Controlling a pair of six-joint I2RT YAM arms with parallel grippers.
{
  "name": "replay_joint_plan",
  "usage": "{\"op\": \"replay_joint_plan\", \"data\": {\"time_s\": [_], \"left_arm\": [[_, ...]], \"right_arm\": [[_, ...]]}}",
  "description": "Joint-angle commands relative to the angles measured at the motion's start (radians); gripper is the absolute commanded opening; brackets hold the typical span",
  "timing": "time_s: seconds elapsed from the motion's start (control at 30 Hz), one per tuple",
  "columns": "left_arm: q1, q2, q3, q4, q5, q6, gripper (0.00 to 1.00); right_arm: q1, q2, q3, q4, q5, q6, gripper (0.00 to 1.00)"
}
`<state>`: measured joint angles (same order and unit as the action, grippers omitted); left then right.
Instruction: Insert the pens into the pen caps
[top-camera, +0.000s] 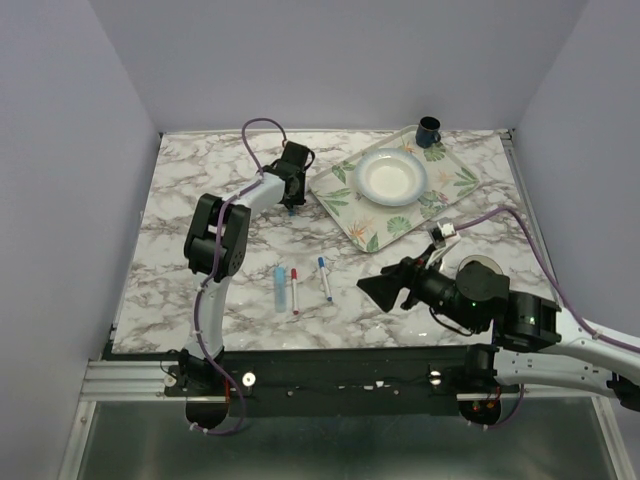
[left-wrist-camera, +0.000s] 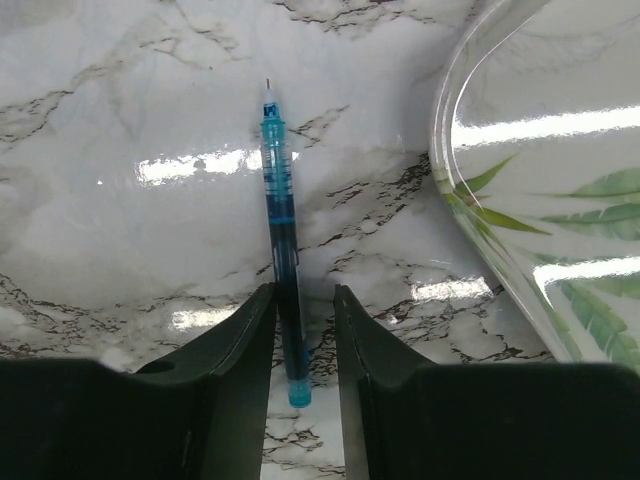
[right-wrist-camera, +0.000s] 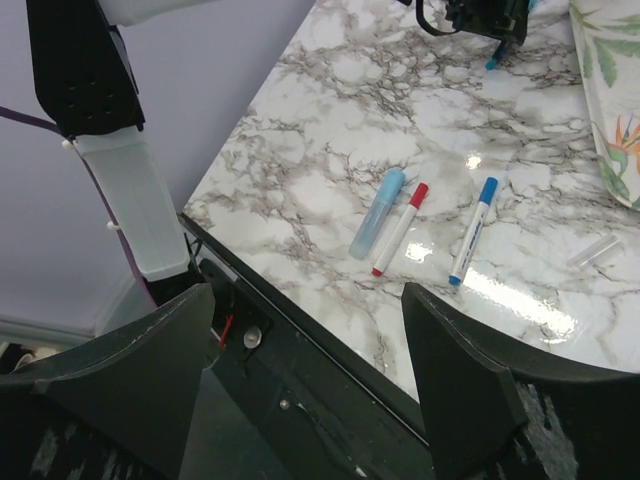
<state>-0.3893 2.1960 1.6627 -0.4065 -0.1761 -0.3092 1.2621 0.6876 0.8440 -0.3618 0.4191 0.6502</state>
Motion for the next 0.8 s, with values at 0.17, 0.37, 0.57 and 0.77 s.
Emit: {"op": "replay_joint_plan", "data": {"time_s": [0.17,0.37,0.57,0.77], "left_arm": [[-0.002,0.035,0.008,-0.066,0.033,-0.021,0.21],[-0.002,-0.066,-0.090,-0.023,0.081,-0.028,0.00],[-0.002,-0.302,-0.263,0.084,0.251,-0.041,0.00],[-0.008,-0.605,-0.473,0.188,0.550,-0.076,0.00]], "right_arm": [[0.003,-0.017,0.043,-0.032,0.015,-0.009,0.83],[0.003,-0.016,0.017,-0.026,0.033,0.015,0.83],[0.003,-0.003,0.027,-0.029,0.040,0.049,0.82],[0.003,0.024,0.041,-0.032,0.142,0.078,0.82]]}}
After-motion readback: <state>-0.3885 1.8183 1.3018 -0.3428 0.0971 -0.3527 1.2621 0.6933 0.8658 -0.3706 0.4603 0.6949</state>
